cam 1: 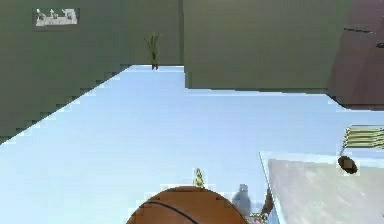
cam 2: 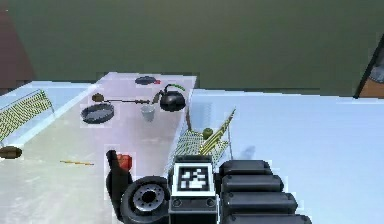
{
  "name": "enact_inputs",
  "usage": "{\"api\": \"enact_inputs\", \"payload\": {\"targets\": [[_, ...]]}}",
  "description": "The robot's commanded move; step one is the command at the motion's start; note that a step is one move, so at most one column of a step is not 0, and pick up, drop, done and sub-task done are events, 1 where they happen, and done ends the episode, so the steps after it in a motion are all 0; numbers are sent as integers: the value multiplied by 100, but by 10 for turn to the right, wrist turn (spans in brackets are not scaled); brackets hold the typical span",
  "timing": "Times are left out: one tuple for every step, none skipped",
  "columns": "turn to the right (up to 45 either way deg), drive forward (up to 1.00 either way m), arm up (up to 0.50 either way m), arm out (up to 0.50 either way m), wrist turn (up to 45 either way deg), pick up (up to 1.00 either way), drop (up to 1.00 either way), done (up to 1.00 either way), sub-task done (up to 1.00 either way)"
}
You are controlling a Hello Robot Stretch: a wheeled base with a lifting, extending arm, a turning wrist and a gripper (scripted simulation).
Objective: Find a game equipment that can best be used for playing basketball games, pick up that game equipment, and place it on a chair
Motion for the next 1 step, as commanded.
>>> {"api": "enact_inputs", "payload": {"targets": [[360, 0, 0, 0, 0, 0, 0, 0, 0]]}}
